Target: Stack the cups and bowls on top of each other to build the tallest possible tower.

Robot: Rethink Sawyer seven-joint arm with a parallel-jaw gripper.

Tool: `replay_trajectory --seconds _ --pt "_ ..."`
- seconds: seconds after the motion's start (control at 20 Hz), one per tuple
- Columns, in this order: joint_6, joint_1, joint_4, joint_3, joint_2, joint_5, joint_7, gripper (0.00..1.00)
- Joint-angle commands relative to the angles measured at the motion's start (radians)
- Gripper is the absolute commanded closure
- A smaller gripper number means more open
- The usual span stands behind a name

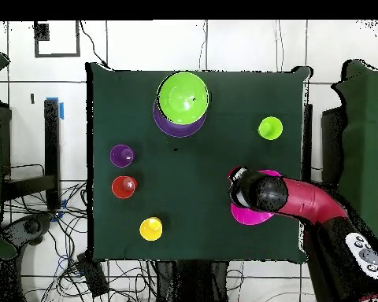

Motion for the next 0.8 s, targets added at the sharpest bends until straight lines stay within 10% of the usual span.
replay_trajectory --seconds 0.05,0.8 --pt "0.128 0.032 -0.059 0.091 -0.011 0.034 -0.079 1.0" --pt "0.072 0.076 -0.135 0.02 0.093 0.014 -0.022 1.0"
